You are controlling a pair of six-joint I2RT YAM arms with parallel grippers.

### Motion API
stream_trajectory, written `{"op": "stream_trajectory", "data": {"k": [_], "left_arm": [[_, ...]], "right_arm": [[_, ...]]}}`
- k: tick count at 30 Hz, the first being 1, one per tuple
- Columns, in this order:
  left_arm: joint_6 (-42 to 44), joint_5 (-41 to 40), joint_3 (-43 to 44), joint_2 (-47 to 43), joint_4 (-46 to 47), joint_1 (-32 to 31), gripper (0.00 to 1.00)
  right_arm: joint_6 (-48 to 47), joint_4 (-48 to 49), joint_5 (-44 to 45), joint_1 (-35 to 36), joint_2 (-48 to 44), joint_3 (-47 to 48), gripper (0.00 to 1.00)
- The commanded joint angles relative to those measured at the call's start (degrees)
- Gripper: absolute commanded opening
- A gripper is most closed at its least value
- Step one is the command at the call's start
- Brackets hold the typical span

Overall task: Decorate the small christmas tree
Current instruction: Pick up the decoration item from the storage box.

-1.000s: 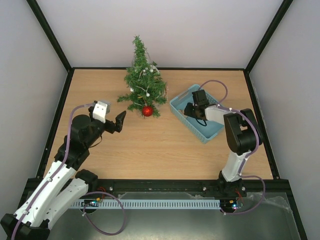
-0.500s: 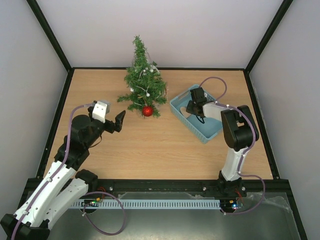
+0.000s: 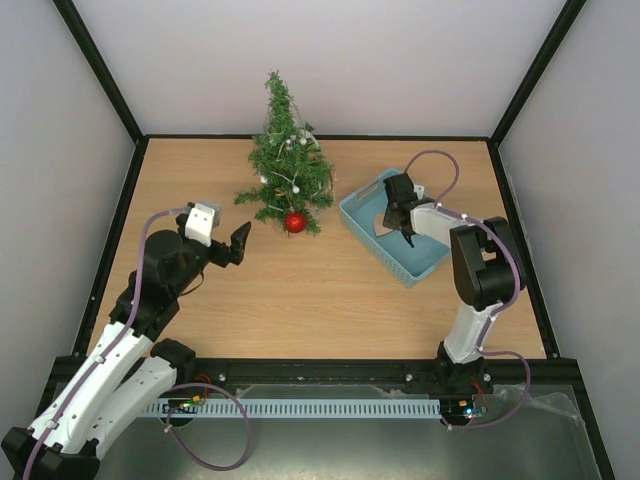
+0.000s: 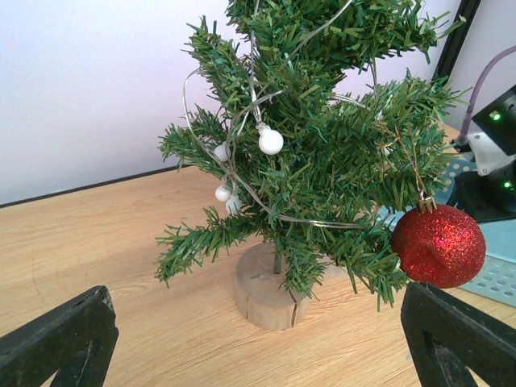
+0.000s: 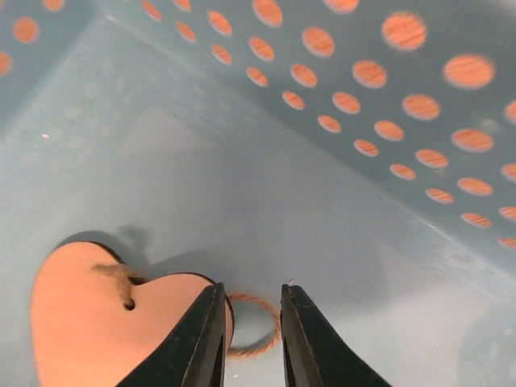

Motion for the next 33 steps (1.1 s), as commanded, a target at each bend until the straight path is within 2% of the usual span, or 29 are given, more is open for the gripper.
{"op": "stream_trajectory", "data": {"k": [1, 5, 11, 18, 26, 33], "left_arm": [[1.0, 1.02, -0.21, -0.53, 1.42, -0.36, 0.97], [1.21, 2.88, -0.52, -1.19, 2.22, -0.36, 0.97], [1.45, 2.85, -0.72, -1.66, 2.29, -0.36, 0.97], [1.7, 4.02, -0.96, -2.55, 2.9, -0.44, 0.97], [2.18, 4.03, -1.35, -3.38, 3.33, -0.53, 0.97], [2.16, 2.83, -1.34, -3.37, 3.3, -0.53, 0.98]], "right_arm": [[-2.74, -4.2, -2.44, -0.17, -4.36, 3.24, 0.2], [-2.92, -1.65, -6.15, -0.13, -3.65, 4.72, 0.24], [-2.55, 2.17, -9.08, -0.11, 1.16, 6.14, 0.24], [-3.14, 1.48, -10.09, -0.16, 4.98, 7.6, 0.23], [-3.74, 1.0, -7.74, -0.14, 6.89, 7.88, 0.17], [-5.07, 1.36, -7.71, -0.16, 6.7, 7.46, 0.02]]}}
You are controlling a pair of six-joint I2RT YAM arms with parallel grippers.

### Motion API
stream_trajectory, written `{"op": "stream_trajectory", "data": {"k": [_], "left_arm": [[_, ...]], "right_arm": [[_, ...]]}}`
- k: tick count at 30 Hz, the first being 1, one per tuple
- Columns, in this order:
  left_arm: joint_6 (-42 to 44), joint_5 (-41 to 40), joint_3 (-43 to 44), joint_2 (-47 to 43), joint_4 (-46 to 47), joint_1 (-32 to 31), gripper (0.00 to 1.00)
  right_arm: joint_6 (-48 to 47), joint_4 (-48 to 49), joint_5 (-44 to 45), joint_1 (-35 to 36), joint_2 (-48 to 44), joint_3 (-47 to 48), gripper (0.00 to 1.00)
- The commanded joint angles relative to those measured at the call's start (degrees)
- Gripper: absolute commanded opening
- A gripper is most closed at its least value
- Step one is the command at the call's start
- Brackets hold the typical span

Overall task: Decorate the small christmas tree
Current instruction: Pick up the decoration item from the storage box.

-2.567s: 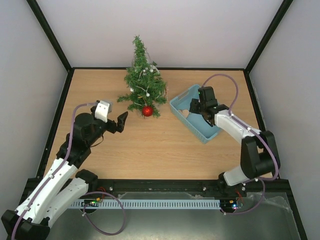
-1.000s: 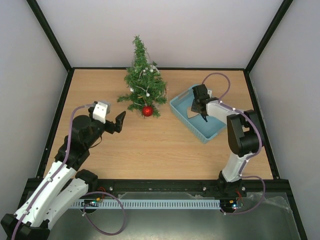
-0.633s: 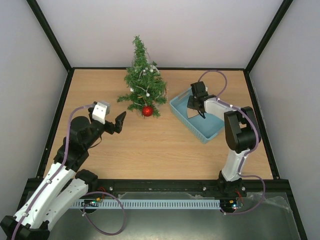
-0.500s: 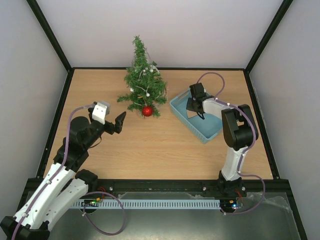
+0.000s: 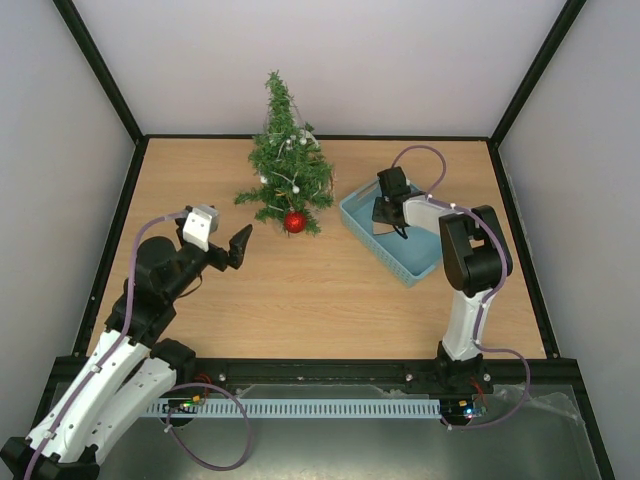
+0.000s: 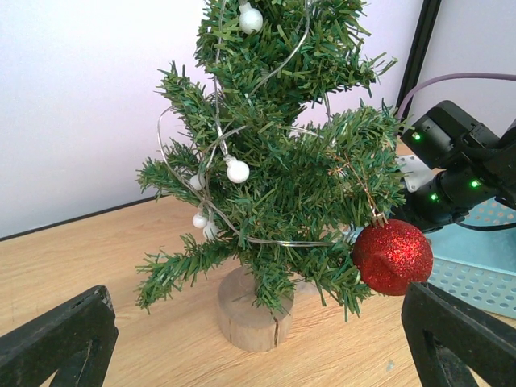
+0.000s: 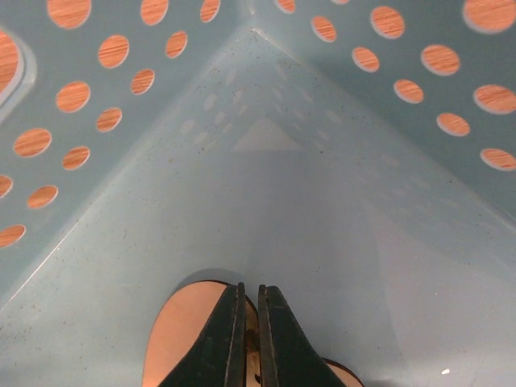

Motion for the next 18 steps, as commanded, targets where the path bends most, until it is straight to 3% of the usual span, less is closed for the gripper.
{"op": "stream_trajectory", "data": {"k": [1, 13, 18], "left_arm": [[0.69, -1.21, -0.5, -0.37, 1.55, -0.23, 0.98], [-4.92, -8.49, 1.18, 2.02, 1.33, -0.15, 0.99], [-6.17, -6.08, 1.07, 2.69, 2.6, -0.13, 0.99]], "right_arm": [[-1.49, -0.26, 1.69, -0.12, 0.11, 0.86, 0.02], [-4.02, -0.87, 4.35, 1.71, -15.06, -4.59, 0.02], [-5.64, -2.69, 6.9, 4.3, -24.87, -5.98, 0.02]]}}
